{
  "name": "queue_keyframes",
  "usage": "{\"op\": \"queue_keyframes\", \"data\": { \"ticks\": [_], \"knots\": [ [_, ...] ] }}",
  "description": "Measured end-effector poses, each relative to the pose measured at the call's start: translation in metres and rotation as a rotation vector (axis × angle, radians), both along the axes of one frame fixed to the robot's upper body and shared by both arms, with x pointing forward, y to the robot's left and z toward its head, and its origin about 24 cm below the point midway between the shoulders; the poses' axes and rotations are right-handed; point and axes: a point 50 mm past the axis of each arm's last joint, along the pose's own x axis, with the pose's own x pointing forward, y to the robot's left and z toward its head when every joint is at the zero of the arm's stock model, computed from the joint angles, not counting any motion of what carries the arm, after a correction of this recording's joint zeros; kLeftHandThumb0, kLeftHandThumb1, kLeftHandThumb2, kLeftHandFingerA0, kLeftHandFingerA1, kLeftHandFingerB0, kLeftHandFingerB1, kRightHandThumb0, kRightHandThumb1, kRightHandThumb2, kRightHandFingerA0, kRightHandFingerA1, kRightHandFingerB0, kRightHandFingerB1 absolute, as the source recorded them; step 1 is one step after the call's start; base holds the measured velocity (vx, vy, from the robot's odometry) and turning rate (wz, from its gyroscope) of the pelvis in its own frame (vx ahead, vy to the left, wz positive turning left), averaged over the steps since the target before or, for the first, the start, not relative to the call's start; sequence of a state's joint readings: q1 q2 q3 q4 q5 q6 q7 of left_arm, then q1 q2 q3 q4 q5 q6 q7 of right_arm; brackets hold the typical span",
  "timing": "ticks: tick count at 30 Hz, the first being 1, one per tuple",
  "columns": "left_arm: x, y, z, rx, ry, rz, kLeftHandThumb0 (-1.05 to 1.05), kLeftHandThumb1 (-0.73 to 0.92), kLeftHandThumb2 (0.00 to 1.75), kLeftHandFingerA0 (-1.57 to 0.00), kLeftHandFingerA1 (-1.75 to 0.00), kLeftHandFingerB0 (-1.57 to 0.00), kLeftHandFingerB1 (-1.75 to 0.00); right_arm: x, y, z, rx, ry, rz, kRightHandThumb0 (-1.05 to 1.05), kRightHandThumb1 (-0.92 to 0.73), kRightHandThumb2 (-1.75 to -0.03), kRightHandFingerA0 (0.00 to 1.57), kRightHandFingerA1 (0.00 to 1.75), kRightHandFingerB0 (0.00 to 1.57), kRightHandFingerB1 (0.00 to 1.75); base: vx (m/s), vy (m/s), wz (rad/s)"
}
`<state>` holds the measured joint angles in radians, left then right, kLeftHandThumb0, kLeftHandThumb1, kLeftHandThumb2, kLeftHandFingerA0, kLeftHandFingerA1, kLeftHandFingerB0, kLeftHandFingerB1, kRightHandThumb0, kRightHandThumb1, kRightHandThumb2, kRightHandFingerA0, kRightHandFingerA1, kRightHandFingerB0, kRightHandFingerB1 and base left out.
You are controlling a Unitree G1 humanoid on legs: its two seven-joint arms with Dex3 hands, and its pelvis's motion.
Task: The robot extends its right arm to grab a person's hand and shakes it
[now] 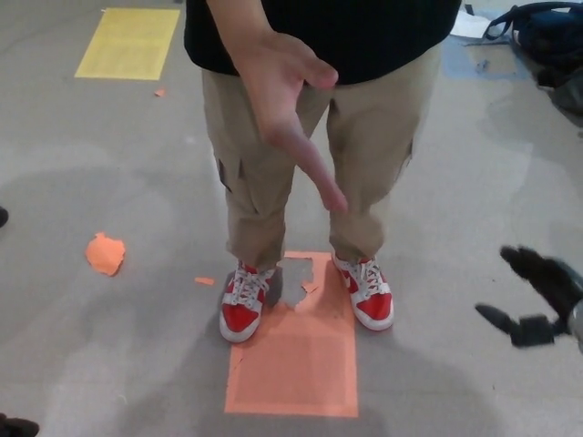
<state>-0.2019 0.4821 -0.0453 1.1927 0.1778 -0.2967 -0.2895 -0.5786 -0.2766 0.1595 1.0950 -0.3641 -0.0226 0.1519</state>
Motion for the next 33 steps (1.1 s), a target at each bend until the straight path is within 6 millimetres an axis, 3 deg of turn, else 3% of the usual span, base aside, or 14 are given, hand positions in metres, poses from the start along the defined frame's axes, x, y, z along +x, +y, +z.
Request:
{"op": "queue_keyframes", "data": {
  "ticks": [2,3,4,7,13,14,15,19,21,22,26,27,31,33],
  "knots": [
    [0.0,0.0,0.0,0.0,0.001,0.0,-0.48,0.84,0.64,-0.37,-0.38,-0.29,-0.33,-0.01,-0.005,-0.012,0.012,0.049,-0.028,-0.78,-0.84,-0.64,0.0,0.1,0.0,0.02,0.0,0.0,0.0],
    [0.0,0.0,0.0,0.0,0.001,0.001,-0.48,0.66,0.98,-0.33,-0.54,-0.17,-0.45,-0.013,-0.007,-0.015,0.015,0.061,-0.035,-0.86,-0.77,-1.07,0.0,0.15,0.0,0.09,0.0,0.0,0.0],
    [0.0,0.0,0.0,0.0,0.002,0.001,-0.48,0.84,0.64,-0.38,-0.38,-0.29,-0.34,-0.02,-0.009,-0.022,0.022,0.099,-0.05,-0.87,-0.79,-1.09,0.0,0.13,0.0,0.08,0.0,0.0,0.0],
    [0.0,0.0,0.0,0.0,0.002,0.002,-0.48,0.84,0.65,-0.36,-0.38,-0.28,-0.33,-0.037,-0.011,-0.041,0.039,0.186,-0.08,-0.79,-0.84,-1.15,0.0,0.16,0.0,0.17,0.0,0.0,0.0],
    [0.002,0.0,0.001,-0.001,-0.004,0.001,-0.47,0.84,0.64,-0.38,-0.39,-0.28,-0.34,-0.064,-0.016,-0.063,0.081,0.369,-0.104,-0.82,-0.81,-1.0,0.01,0.1,0.0,0.17,0.0,0.0,0.0],
    [0.002,0.0,0.001,-0.001,-0.005,0.0,-0.46,0.64,0.99,-0.33,-0.55,-0.16,-0.46,-0.065,-0.017,-0.064,0.082,0.383,-0.103,-0.84,-0.82,-0.92,0.01,0.12,0.05,0.2,0.0,0.0,0.0],
    [0.003,-0.001,0.001,-0.001,-0.008,0.0,-0.47,0.64,0.98,-0.34,-0.55,-0.16,-0.46,-0.067,-0.018,-0.065,0.082,0.402,-0.098,-0.85,-0.85,-1.2,0.0,0.17,0.04,0.2,0.0,0.0,0.0],
    [0.004,-0.001,0.001,-0.004,-0.013,0.001,-0.47,0.84,0.64,-0.36,-0.39,-0.28,-0.34,-0.071,-0.018,-0.068,0.056,0.455,-0.069,-0.83,-0.81,-1.19,0.0,0.2,0.02,0.19,0.0,0.0,0.0],
    [0.005,-0.002,0.002,-0.003,-0.014,0.0,-0.47,0.83,0.64,-0.35,-0.39,-0.28,-0.33,-0.073,-0.017,-0.069,0.038,0.48,-0.057,-0.87,-0.92,-0.83,0.0,0.16,0.03,0.19,0.0,0.0,0.0],
    [0.005,-0.002,0.002,-0.002,-0.013,-0.002,-0.47,0.83,0.64,-0.36,-0.38,-0.28,-0.33,-0.074,-0.016,-0.07,0.03,0.492,-0.049,-0.84,-0.85,-1.18,0.0,0.2,0.11,0.22,0.0,0.0,0.0],
    [0.005,-0.002,0.002,-0.002,-0.016,-0.003,-0.46,0.84,0.64,-0.37,-0.38,-0.29,-0.33,-0.075,-0.012,-0.073,0.023,0.52,-0.022,-0.8,-0.83,-1.18,0.0,0.21,0.08,0.21,0.0,0.0,0.0],
    [0.006,-0.003,0.002,-0.003,-0.017,-0.004,-0.46,0.65,0.99,-0.34,-0.55,-0.17,-0.46,-0.076,-0.012,-0.073,0.024,0.525,-0.02,-0.84,-0.86,-1.18,0.0,0.23,0.1,0.22,0.0,0.0,0.0],
    [0.007,-0.003,0.002,-0.002,-0.02,-0.009,-0.47,0.84,0.64,-0.37,-0.38,-0.29,-0.34,-0.078,-0.012,-0.075,0.026,0.539,-0.019,-0.86,-0.85,-1.18,0.0,0.25,0.12,0.23,0.0,0.0,0.0],
    [0.007,-0.004,0.002,-0.002,-0.019,-0.01,-0.46,0.64,0.98,-0.33,-0.54,-0.15,-0.45,-0.079,-0.012,-0.075,0.025,0.543,-0.018,-0.86,-0.85,-1.17,0.03,0.34,0.14,0.31,0.0,0.0,0.0]
  ]
}}
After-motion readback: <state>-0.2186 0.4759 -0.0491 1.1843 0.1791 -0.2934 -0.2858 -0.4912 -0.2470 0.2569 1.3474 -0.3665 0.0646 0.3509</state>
